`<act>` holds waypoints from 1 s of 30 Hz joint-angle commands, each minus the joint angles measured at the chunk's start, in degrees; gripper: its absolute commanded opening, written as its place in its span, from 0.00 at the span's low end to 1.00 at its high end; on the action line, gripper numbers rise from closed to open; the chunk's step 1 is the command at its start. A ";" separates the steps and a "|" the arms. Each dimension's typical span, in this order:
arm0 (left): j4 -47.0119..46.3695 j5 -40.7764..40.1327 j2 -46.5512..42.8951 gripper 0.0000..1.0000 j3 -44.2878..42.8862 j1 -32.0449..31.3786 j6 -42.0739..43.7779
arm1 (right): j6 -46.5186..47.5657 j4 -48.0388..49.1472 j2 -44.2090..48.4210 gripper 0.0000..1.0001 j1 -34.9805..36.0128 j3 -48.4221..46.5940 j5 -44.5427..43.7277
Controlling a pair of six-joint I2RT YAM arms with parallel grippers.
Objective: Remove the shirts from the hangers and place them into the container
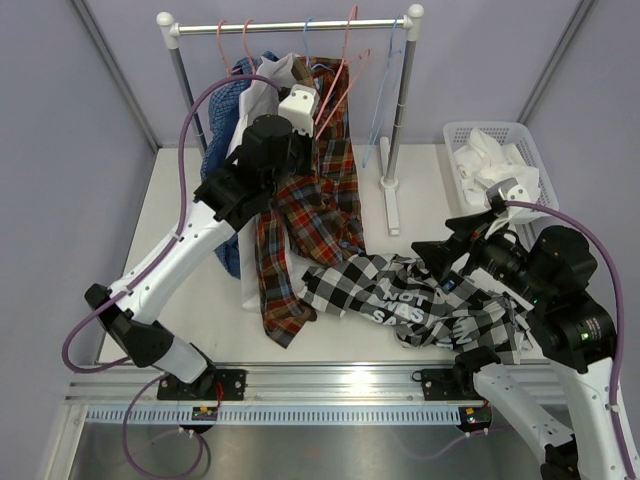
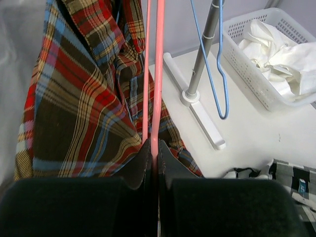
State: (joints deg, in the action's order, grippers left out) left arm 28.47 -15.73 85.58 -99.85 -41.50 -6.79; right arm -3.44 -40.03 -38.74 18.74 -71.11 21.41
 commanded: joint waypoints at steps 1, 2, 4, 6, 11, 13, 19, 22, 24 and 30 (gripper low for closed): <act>-6.49 -1.94 2.12 0.00 -4.99 0.54 -1.30 | -1.39 1.98 1.47 0.99 0.15 1.23 -1.54; -6.93 -1.94 2.66 0.00 -5.44 0.54 -1.04 | -1.65 1.89 1.65 0.99 0.15 1.50 -1.63; -7.11 -1.59 4.58 0.00 -6.40 0.71 -0.95 | -1.83 1.71 2.09 0.99 0.15 2.38 -1.90; -7.11 -0.89 6.25 0.00 -7.90 1.06 -1.47 | -2.09 1.36 2.44 0.99 0.15 3.08 -1.99; -7.02 -0.27 9.07 0.00 -10.10 1.33 -1.91 | -2.80 1.62 2.79 1.00 0.15 4.49 -2.25; -7.02 -0.10 9.69 0.00 -10.19 1.33 -2.35 | -3.15 1.71 2.79 0.99 0.15 5.02 -2.69; -7.02 0.34 11.71 0.00 -10.36 1.59 -3.15 | -4.73 2.24 2.88 0.99 0.15 7.04 -3.92; -7.02 0.70 12.50 0.00 -10.10 1.68 -3.58 | -5.69 2.50 2.62 0.99 0.15 8.09 -4.36; -7.02 0.96 12.33 0.09 -9.84 1.68 -3.85 | -6.40 2.85 2.44 0.99 0.15 9.32 -5.41; -7.02 1.14 9.52 0.43 -8.08 1.68 -4.02 | -9.47 -0.66 -0.80 1.00 0.15 11.17 -11.74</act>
State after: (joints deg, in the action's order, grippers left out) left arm 25.58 -14.98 98.26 -107.53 -40.14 -10.02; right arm -10.39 -39.62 -37.52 18.74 -60.64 14.24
